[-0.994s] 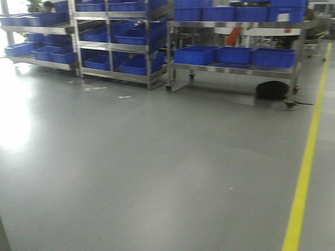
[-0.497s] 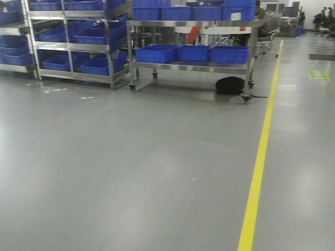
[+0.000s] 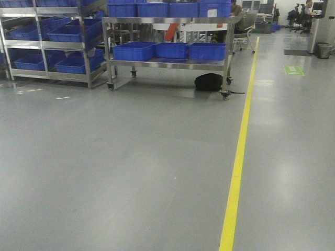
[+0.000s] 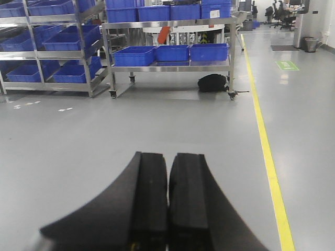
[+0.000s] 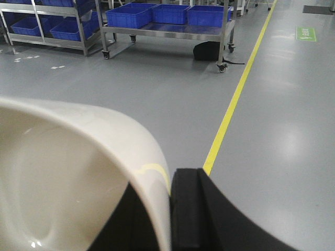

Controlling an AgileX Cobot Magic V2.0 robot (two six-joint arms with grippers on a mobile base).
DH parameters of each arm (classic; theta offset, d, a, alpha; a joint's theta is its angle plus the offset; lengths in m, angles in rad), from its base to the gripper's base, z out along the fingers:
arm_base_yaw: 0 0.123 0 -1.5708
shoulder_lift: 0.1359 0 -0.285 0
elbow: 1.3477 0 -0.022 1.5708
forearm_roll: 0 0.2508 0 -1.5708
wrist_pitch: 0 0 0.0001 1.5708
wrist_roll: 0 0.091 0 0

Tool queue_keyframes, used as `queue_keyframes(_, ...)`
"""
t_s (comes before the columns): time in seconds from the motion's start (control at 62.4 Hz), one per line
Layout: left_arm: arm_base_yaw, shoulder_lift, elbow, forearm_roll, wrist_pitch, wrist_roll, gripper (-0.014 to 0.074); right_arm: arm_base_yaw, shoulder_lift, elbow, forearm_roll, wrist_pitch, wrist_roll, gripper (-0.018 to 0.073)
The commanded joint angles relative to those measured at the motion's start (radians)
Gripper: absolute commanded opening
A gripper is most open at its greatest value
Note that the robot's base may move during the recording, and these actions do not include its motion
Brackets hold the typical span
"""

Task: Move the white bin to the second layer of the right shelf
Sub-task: 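Back away from the table and turn, carrying the bin in the right gripper, then drive past the blue crate shelves holding the bin in the right gripper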

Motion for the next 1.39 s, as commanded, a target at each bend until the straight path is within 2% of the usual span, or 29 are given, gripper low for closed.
queue_keyframes(0.0,-0.007,-0.014,0.037,-0.005,-0.085,-0.004,0.0085,-0.006,0.005,-0.029,0.001,-0.116,0.001,0.0056)
queue_keyframes(1.378,-0.007,-0.014,0.037,-0.005,-0.085,-0.004,0.0085,-0.006,0.005,-0.029,0.001,-0.117,0.001,0.0056)
